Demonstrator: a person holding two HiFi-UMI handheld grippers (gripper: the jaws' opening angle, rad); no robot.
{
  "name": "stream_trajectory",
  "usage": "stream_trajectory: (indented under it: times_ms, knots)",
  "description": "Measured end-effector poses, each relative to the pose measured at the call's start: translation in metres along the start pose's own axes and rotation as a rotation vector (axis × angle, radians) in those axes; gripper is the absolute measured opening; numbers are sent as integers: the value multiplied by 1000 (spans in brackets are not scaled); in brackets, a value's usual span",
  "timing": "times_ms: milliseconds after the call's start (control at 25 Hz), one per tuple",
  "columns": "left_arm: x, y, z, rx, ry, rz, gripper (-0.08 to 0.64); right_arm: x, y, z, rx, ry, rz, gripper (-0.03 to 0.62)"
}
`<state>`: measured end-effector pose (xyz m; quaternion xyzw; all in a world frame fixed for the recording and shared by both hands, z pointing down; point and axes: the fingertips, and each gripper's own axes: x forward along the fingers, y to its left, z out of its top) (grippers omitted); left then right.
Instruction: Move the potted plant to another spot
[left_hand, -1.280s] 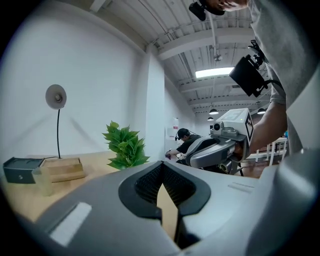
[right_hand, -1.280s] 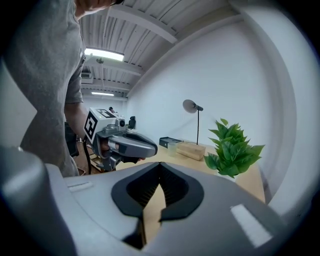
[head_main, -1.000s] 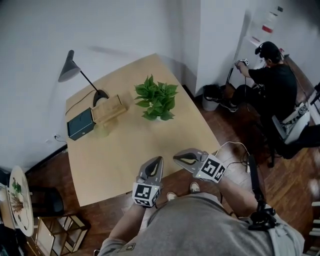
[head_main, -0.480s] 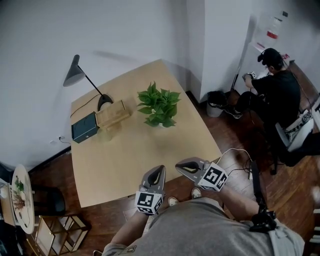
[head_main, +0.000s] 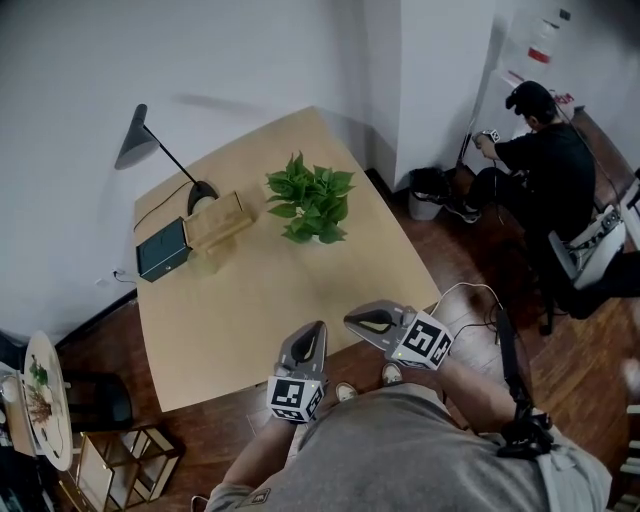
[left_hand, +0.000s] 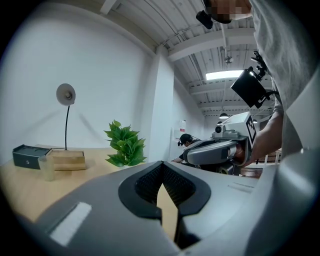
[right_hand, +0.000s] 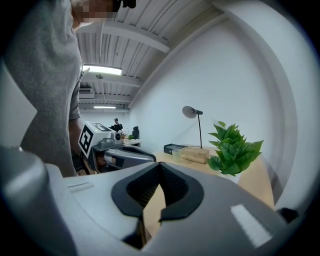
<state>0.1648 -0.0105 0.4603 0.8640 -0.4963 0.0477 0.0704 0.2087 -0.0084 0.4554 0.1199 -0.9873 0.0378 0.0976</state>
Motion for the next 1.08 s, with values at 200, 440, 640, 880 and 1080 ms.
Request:
stream_trajectory:
  times_ms: [200,440,640,880,1080]
  knots:
    - [-1,3,2,-4,1,10,2,4,1,1,-9,6,-1,6]
    - [-3,6,8,-9,-2,21,2,8,1,0,-5,10,7,6]
    - [-4,10,5,-1,-12,25,2,10,1,4,-11,4,17,6]
    - [-5,11,4,15,-6,30,2,11,2,4,-24,11,35,6]
    - [-2,6,7,24,-5,29,2,6,0,9,-30,8,40,6]
